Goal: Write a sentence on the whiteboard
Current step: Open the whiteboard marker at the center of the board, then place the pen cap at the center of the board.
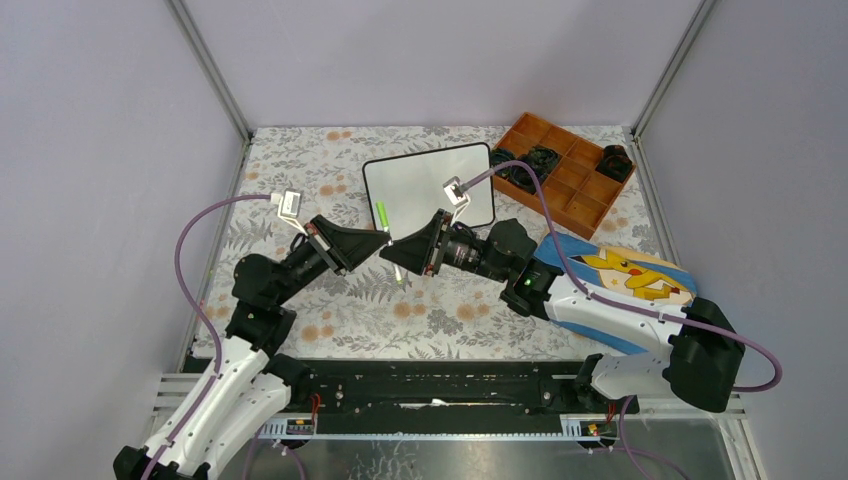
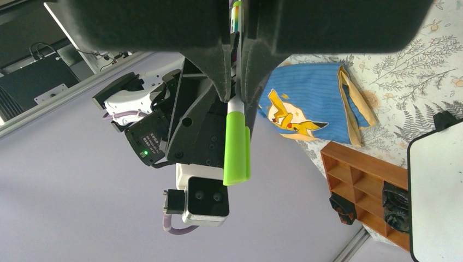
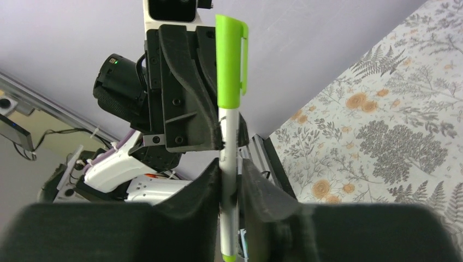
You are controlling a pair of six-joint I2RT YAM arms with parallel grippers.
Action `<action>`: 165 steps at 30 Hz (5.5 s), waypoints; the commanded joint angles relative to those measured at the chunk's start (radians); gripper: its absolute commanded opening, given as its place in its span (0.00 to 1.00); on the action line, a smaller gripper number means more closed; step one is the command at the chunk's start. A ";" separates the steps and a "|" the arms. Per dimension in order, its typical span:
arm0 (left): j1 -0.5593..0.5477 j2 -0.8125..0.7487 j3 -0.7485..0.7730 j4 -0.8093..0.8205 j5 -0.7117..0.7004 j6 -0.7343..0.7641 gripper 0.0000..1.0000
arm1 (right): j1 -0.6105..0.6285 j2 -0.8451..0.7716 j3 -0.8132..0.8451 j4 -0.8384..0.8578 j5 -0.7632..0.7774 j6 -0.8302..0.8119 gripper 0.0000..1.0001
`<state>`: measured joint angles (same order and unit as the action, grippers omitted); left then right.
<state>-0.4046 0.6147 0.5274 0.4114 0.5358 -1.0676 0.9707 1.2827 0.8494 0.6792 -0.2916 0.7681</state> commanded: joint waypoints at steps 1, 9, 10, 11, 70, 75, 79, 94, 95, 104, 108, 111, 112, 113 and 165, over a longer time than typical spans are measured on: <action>-0.011 -0.006 0.023 0.053 0.020 0.000 0.00 | 0.009 0.001 0.042 0.060 -0.023 0.001 0.18; -0.012 -0.011 0.064 -0.018 0.009 0.041 0.64 | 0.010 -0.049 0.006 0.007 -0.036 -0.051 0.00; -0.012 -0.010 0.075 -0.034 0.005 0.050 0.67 | 0.009 -0.061 0.000 -0.006 -0.039 -0.063 0.00; -0.012 -0.007 0.088 -0.045 0.005 0.058 0.68 | 0.009 -0.072 -0.006 -0.020 -0.042 -0.074 0.00; -0.066 0.068 0.133 -0.031 0.059 0.058 0.00 | 0.008 -0.116 0.006 -0.002 -0.014 -0.027 0.53; -0.068 0.064 0.127 -0.033 0.058 0.058 0.00 | 0.008 -0.091 0.031 0.001 -0.013 -0.024 0.50; -0.068 0.063 0.129 -0.038 0.058 0.061 0.00 | 0.007 -0.076 0.036 0.009 -0.025 -0.019 0.41; -0.068 0.064 0.263 -0.135 -0.062 0.121 0.00 | 0.008 -0.181 -0.116 -0.058 -0.035 -0.056 0.00; -0.068 0.066 0.271 -0.135 -0.070 0.121 0.00 | 0.009 -0.193 -0.128 -0.064 -0.029 -0.054 0.00; -0.068 0.088 0.294 -0.126 -0.102 0.118 0.00 | 0.009 -0.265 -0.181 -0.098 -0.010 -0.058 0.00; -0.068 0.078 0.279 -0.132 -0.132 0.118 0.00 | 0.007 -0.284 -0.187 -0.109 -0.003 -0.066 0.00; -0.068 0.074 0.273 -0.147 -0.148 0.123 0.00 | 0.009 -0.296 -0.192 -0.122 0.011 -0.070 0.00; -0.068 0.074 0.277 -0.167 -0.156 0.131 0.00 | 0.009 -0.306 -0.193 -0.136 0.022 -0.074 0.00; -0.067 0.074 0.282 -0.204 -0.172 0.147 0.00 | 0.009 -0.318 -0.192 -0.159 0.038 -0.085 0.00; 0.090 0.921 0.254 -0.815 -0.599 0.410 0.23 | 0.009 -0.670 -0.253 -0.896 0.668 -0.272 0.00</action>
<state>-0.3187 1.5223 0.7895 -0.4545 -0.0528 -0.6716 0.9806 0.6098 0.5911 -0.2577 0.3561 0.5117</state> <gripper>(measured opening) 0.216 0.066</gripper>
